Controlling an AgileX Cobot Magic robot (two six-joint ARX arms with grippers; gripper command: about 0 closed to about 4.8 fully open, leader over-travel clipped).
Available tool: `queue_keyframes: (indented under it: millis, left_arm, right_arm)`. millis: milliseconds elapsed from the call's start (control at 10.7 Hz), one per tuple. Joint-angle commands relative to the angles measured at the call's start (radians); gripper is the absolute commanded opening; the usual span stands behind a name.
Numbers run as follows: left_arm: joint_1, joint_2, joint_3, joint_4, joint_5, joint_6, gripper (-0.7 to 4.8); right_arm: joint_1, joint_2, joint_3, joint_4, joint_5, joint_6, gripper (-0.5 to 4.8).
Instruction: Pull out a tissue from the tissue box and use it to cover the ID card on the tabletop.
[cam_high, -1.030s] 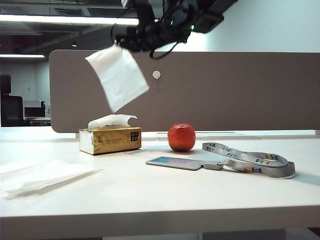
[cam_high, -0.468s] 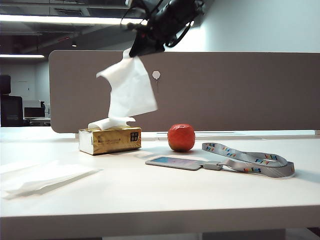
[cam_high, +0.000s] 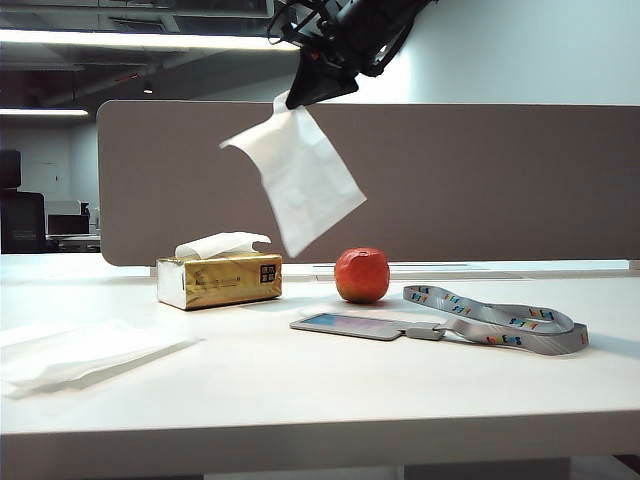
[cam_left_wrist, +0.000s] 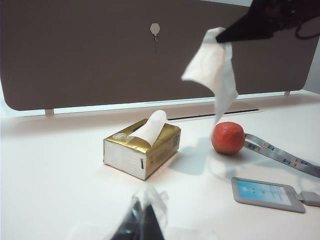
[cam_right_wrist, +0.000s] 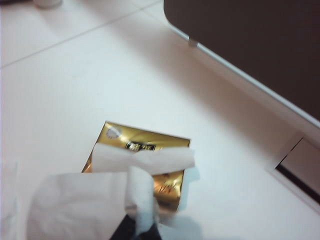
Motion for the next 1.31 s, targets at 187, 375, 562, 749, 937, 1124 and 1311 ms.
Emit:
queue_keyframes:
  millis: [187, 375, 562, 749, 937, 1124, 1311]
  left_arm:
    - [-0.001, 0.001, 0.004, 0.013, 0.002, 0.0, -0.06]
    - [-0.001, 0.001, 0.004, 0.013, 0.002, 0.0, -0.06]
    - [-0.001, 0.001, 0.004, 0.013, 0.002, 0.0, -0.06]
    - [-0.001, 0.0, 0.004, 0.013, 0.002, 0.0, -0.06]
    - [0.0, 0.001, 0.004, 0.013, 0.002, 0.0, -0.06]
    - [0.0, 0.001, 0.004, 0.013, 0.002, 0.0, -0.06]
    - [0.0, 0.001, 0.004, 0.013, 0.002, 0.0, -0.06]
  right_arm:
    - [0.002, -0.014, -0.089, -0.081, -0.032, -0.009, -0.06]
    - [0.002, -0.014, -0.209, 0.01, -0.068, 0.002, -0.06]
    - [0.002, -0.011, -0.227, 0.009, -0.071, 0.002, -0.06]
    - [-0.002, -0.103, -0.231, -0.285, -0.062, -0.009, -0.06]
    - [-0.002, -0.131, -0.231, -0.321, -0.061, -0.009, -0.06]
    - [-0.002, -0.169, -0.231, -0.357, -0.047, -0.01, -0.06]
    - [-0.002, -0.254, -0.231, -0.418, -0.042, -0.01, -0.06]
